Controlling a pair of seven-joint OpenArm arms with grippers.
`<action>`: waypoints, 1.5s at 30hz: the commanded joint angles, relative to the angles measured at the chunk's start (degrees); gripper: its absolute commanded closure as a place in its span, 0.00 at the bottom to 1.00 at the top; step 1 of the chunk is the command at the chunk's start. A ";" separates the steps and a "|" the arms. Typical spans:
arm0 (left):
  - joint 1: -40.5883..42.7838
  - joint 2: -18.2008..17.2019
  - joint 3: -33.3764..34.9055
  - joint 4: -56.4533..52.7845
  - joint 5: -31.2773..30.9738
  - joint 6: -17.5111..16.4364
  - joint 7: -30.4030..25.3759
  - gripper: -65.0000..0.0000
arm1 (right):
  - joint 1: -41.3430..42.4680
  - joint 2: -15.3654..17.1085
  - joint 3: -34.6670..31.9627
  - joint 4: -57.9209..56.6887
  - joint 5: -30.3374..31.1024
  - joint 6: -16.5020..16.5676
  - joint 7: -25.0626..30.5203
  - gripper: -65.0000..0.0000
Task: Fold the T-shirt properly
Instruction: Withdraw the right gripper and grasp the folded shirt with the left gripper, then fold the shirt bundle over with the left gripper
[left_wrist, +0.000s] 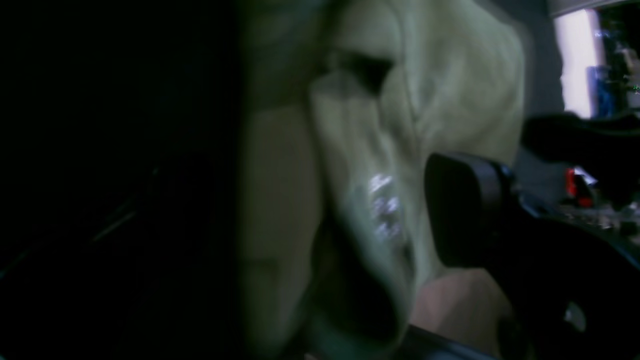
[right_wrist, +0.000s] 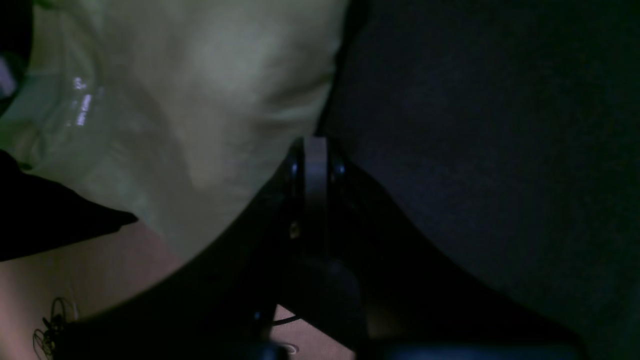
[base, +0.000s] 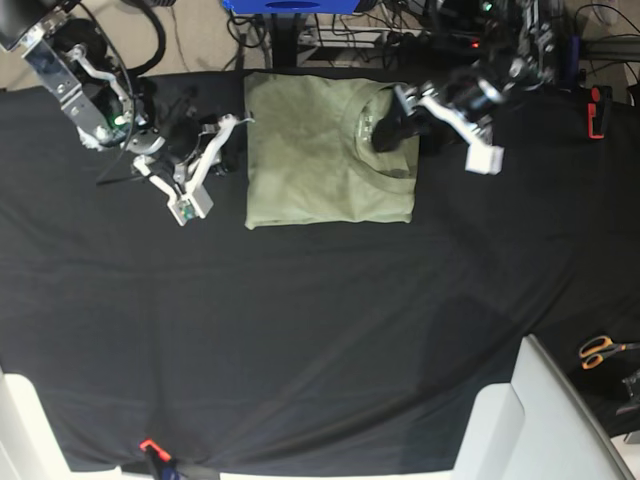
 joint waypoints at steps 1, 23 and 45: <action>-0.72 0.04 0.74 -0.63 0.99 -0.43 0.01 0.00 | 0.27 0.62 0.56 1.01 -0.23 0.01 1.09 1.00; -15.93 -1.89 13.14 -1.69 17.25 -0.43 8.72 1.00 | -12.04 -2.81 17.00 1.28 -0.23 0.01 1.26 1.00; -44.06 -6.64 69.49 -7.05 17.25 14.39 2.74 1.00 | -12.83 -2.81 17.53 0.84 -0.06 -0.52 1.17 1.00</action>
